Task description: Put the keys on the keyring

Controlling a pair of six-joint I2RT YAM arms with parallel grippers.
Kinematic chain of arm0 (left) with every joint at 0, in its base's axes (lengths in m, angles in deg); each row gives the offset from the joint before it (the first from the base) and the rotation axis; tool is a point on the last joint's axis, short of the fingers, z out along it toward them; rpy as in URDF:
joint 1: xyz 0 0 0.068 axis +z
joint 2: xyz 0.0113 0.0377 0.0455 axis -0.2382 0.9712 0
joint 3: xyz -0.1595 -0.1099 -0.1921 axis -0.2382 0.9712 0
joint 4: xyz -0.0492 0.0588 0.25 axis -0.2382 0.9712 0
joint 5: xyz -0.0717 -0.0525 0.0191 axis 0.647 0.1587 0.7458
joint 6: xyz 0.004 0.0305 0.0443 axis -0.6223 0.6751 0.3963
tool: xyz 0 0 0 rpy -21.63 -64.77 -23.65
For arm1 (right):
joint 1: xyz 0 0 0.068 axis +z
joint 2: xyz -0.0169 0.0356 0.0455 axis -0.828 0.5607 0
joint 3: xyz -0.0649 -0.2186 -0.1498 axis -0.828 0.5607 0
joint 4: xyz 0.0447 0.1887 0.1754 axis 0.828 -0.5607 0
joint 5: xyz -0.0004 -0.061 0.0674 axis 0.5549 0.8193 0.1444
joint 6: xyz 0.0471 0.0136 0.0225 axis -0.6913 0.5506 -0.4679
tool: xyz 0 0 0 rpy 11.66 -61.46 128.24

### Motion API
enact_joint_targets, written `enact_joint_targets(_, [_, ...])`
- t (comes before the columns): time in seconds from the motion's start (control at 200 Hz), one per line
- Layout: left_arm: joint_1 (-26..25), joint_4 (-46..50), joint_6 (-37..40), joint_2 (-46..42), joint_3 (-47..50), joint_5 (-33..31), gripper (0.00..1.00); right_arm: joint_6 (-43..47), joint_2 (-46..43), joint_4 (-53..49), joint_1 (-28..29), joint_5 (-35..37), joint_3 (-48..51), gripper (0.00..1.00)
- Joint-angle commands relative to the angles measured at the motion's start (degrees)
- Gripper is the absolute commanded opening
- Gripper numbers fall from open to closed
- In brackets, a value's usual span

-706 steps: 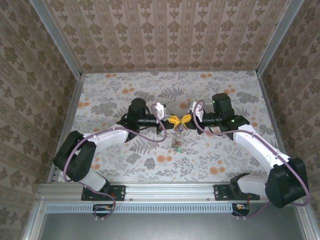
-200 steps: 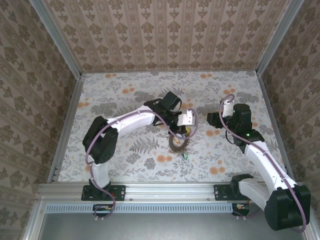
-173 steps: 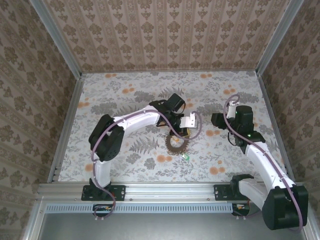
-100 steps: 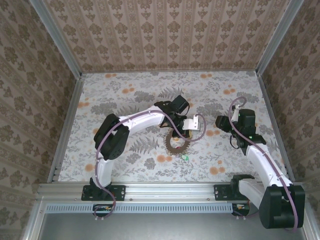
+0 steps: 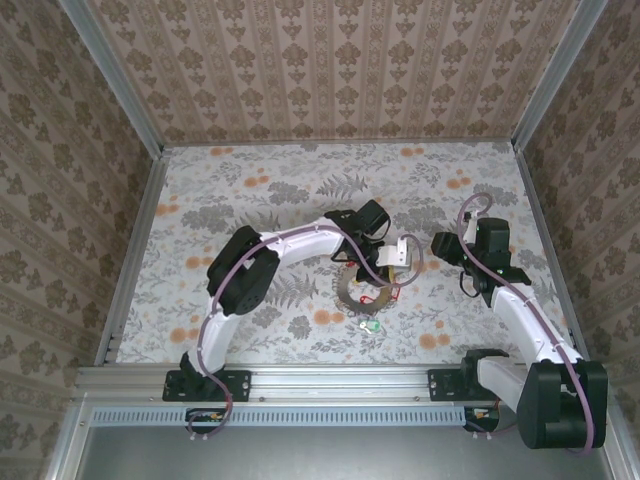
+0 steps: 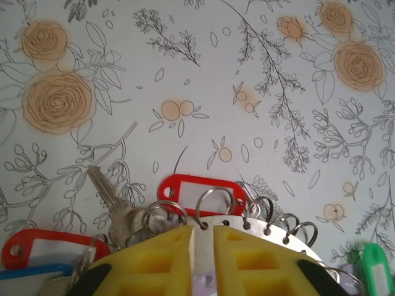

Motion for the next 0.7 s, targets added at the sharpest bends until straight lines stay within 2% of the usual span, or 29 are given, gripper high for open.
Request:
enact_joint_targets(0.0, [0.71,-4.99,-3.51,-3.21,1.91,2.24,0.26,-0.67,0.34,-0.08,-0.66,-0.88,0.53,0.55])
enact_joint_targets(0.08, [2.39,-12.24,-7.16,-8.06,7.53,6.48,0.26,0.05,0.21,-0.08,-0.87,-0.30,0.22,0.55])
enact_joint_targets(0.195, [6.09,-31.22,-14.42,-18.16,21.02,8.64,0.27,2.20,-1.67,0.94,-0.97,3.45,-0.12,0.58])
enact_joint_targets(0.35, [12.16,-49.30,-22.89,-29.82,35.81,3.07,0.30,7.44,-4.39,6.72,-0.83,8.88,1.37,0.76])
enact_joint_targets(0.385, [13.67,-52.39,-24.23,-32.18,38.92,-0.12,0.32,8.72,-4.40,8.00,-0.80,9.43,1.68,0.79])
enact_joint_targets(0.465, [17.11,-58.18,-26.55,-37.25,45.68,-5.28,0.35,11.31,-3.22,10.76,-0.71,10.27,2.30,0.91])
enact_joint_targets(0.495, [18.39,-59.60,-27.29,-38.96,47.87,-7.41,0.36,12.02,-2.48,11.53,-0.71,10.29,2.40,0.99])
enact_joint_targets(0.53, [19.80,-60.80,-28.08,-40.83,50.03,-9.52,0.41,13.16,-1.49,12.34,-0.64,9.92,2.58,0.99])
enact_joint_targets(0.595, [22.79,-62.06,-29.41,-43.89,53.80,-12.88,0.57,14.09,0.47,15.86,-0.25,10.53,3.73,1.00])
enact_joint_targets(0.61, [23.43,-62.14,-29.56,-44.61,54.53,-13.50,0.66,14.19,0.99,16.89,-0.15,10.63,4.20,1.00])
enact_joint_targets(0.625, [24.02,-62.23,-29.67,-45.31,55.22,-14.13,0.80,14.33,1.35,17.96,-0.04,10.82,4.60,0.99])
enact_joint_targets(0.63, [24.27,-62.23,-29.68,-45.49,55.47,-14.33,0.90,14.36,1.46,18.38,0.02,10.84,4.72,1.00])
enact_joint_targets(0.64, [24.62,-62.25,-29.75,-45.96,55.88,-14.76,0.98,14.45,1.79,19.14,0.13,10.89,5.02,0.99])
enact_joint_targets(0.695, [26.62,-61.52,-29.86,-48.14,57.81,-17.06,1.00,15.42,3.28,23.14,1.08,11.09,6.31,0.99])
